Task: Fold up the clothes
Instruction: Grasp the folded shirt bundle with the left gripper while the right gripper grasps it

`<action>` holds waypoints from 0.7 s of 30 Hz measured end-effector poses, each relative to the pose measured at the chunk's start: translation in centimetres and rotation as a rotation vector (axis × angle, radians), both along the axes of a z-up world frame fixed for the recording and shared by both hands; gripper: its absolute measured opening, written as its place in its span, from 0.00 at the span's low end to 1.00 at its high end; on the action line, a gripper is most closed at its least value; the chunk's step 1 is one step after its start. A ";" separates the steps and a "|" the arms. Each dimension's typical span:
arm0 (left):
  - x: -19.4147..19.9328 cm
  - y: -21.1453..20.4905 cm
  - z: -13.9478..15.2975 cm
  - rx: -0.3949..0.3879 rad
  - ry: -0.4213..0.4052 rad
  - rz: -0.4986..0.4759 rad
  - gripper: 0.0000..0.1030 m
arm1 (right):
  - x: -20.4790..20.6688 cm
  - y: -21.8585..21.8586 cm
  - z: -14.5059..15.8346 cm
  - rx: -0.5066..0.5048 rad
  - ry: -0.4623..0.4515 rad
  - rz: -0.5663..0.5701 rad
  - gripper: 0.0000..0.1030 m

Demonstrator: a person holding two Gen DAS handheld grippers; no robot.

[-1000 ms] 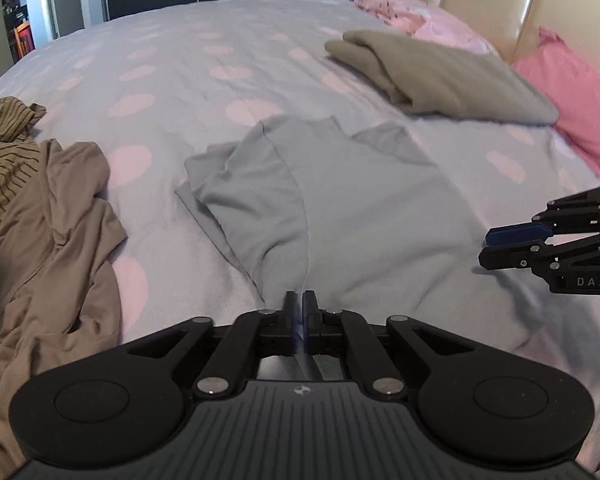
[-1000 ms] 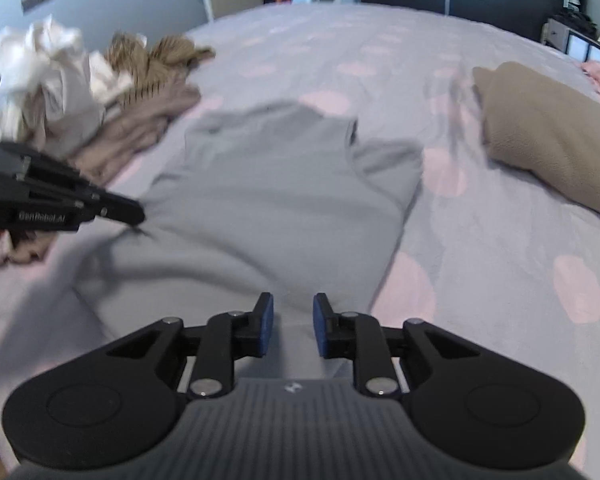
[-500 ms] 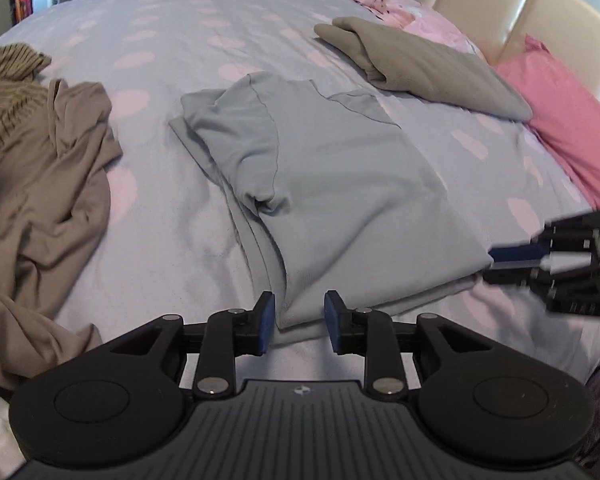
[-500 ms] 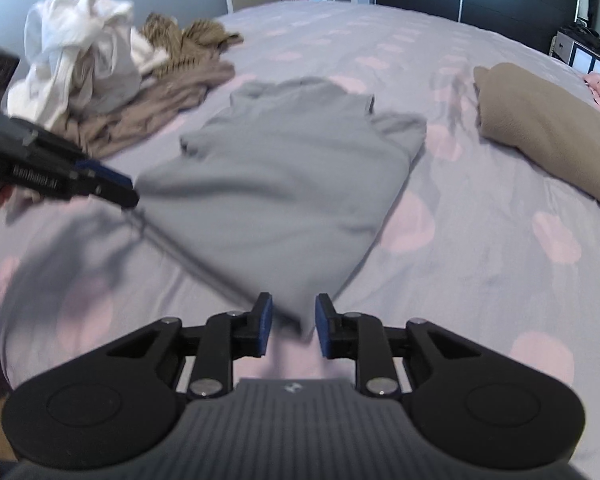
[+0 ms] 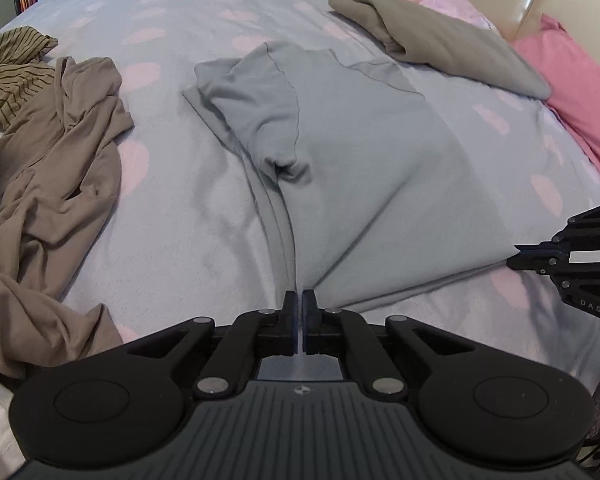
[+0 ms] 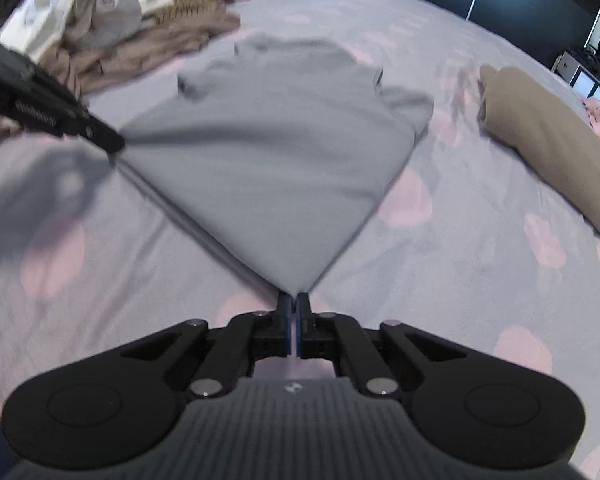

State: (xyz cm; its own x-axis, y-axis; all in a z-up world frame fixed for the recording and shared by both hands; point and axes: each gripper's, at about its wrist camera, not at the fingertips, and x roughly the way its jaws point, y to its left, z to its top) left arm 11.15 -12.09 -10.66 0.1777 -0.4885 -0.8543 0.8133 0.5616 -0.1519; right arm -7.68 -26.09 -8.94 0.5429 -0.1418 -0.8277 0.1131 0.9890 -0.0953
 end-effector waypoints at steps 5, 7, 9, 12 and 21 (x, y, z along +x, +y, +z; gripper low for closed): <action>0.4 0.8 -0.2 0.083 0.010 0.026 0.00 | -0.7 -1.0 0.3 0.052 0.017 -0.023 0.00; 1.0 1.2 0.5 0.035 0.026 0.046 0.00 | -1.1 -1.4 0.6 0.078 0.022 -0.031 0.00; 1.6 1.3 1.3 -0.035 0.041 0.070 0.03 | -1.5 -2.3 1.4 0.120 -0.004 -0.064 0.05; 2.6 1.4 2.7 -0.140 0.063 0.106 0.42 | -1.5 -4.8 2.9 0.217 -0.081 -0.153 0.12; 7.1 -1.2 1.7 -0.282 0.170 0.246 0.50 | 1.5 -10.9 3.6 0.514 -0.245 -0.378 0.49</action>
